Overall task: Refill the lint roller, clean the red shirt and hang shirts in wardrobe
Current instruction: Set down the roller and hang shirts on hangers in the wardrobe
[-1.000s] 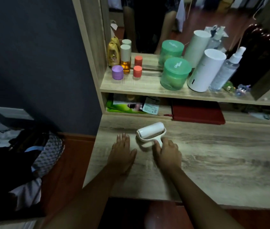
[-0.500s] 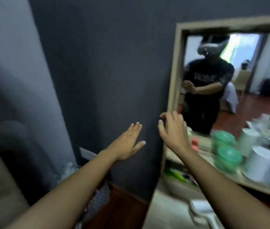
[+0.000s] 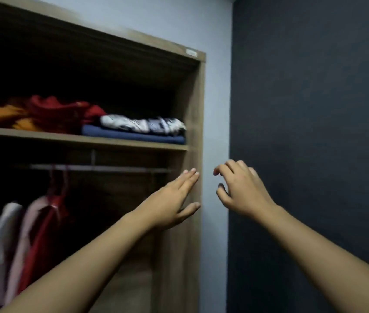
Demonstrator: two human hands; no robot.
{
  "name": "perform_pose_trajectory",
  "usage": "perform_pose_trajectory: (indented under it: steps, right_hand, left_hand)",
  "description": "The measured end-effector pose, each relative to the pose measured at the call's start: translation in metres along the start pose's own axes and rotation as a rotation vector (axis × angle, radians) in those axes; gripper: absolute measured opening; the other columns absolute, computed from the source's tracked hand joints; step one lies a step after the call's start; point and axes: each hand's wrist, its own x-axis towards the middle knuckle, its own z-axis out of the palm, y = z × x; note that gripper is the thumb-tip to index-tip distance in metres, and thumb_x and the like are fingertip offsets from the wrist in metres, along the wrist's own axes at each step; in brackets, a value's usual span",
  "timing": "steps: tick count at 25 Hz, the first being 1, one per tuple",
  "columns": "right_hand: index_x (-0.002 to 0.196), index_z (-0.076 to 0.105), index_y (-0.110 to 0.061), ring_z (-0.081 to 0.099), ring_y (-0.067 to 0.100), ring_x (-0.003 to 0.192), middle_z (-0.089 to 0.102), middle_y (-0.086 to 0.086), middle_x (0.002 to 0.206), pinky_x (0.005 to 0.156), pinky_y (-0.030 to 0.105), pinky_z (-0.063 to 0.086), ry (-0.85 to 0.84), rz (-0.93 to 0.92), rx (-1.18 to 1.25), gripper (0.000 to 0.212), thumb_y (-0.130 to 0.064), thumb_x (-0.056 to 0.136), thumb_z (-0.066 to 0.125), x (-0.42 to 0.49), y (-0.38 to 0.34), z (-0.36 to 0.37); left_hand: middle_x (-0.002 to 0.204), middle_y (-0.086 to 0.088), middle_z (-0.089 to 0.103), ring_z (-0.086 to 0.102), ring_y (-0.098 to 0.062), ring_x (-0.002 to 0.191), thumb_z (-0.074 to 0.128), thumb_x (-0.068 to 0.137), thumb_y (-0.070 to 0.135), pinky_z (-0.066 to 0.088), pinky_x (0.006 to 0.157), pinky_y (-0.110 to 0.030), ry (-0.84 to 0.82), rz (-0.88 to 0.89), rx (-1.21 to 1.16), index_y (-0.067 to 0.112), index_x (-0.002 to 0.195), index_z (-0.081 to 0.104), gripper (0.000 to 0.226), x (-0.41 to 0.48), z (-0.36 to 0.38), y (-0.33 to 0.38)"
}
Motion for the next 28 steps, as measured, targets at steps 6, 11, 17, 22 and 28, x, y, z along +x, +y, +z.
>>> perform_pose_trajectory:
  steps: [6, 11, 17, 22, 28]
  right_hand:
    - [0.099, 0.052, -0.022, 0.053, 0.026, 0.094, 0.055, 0.001, 0.096, 0.074, 0.039, 0.043, 0.073, -0.154, -0.063, 0.034, -0.037, 0.072, 0.038, 0.108, -0.078, 0.046]
    - [0.107, 0.051, -0.019, 0.049, 0.027, 0.106, 0.053, 0.004, 0.107, 0.084, 0.038, 0.04, 0.056, -0.066, -0.05, 0.031, -0.031, 0.079, 0.051, 0.176, -0.094, 0.065]
    - [0.134, 0.037, -0.024, 0.042, 0.027, 0.125, 0.04, 0.006, 0.139, 0.103, 0.041, 0.036, -0.028, -0.142, 0.066, 0.074, -0.067, 0.074, 0.028, 0.235, -0.112, 0.096]
    - [0.146, 0.006, -0.037, 0.013, 0.022, 0.144, 0.014, 0.002, 0.157, 0.114, 0.044, 0.014, -0.073, -0.202, 0.131, 0.093, -0.083, 0.067, 0.022, 0.278, -0.141, 0.124]
    - [0.141, 0.019, -0.044, 0.041, 0.018, 0.131, 0.04, -0.007, 0.146, 0.103, 0.042, 0.033, 0.057, -0.204, 0.186, 0.087, -0.087, 0.066, 0.006, 0.288, -0.143, 0.154]
  left_hand:
    - [0.159, -0.003, 0.006, -0.002, -0.005, 0.141, 0.039, 0.092, 0.049, 0.0, 0.107, -0.01, 0.023, -0.014, 0.257, 0.013, 0.148, 0.009, 0.074, -0.015, -0.094, -0.129]
    - [0.158, -0.006, 0.01, 0.009, -0.018, 0.146, 0.048, 0.092, 0.035, 0.011, 0.114, -0.023, 0.072, -0.034, 0.554, 0.012, 0.148, 0.011, 0.072, 0.01, -0.143, -0.203]
    - [0.158, -0.008, 0.006, 0.006, -0.031, 0.145, 0.045, 0.081, 0.066, 0.014, 0.112, -0.053, 0.04, -0.412, 0.869, 0.021, 0.148, 0.005, 0.091, 0.041, -0.177, -0.278]
    - [0.142, -0.016, 0.045, 0.045, -0.034, 0.127, 0.047, 0.075, 0.074, 0.036, 0.102, -0.042, -0.096, -0.614, 0.591, 0.027, 0.146, 0.017, 0.091, 0.049, -0.182, -0.303]
    - [0.116, -0.019, 0.061, 0.058, -0.041, 0.105, 0.053, 0.088, 0.031, 0.048, 0.084, -0.044, 0.071, -0.378, 0.804, 0.016, 0.118, 0.051, 0.035, 0.06, -0.179, -0.308]
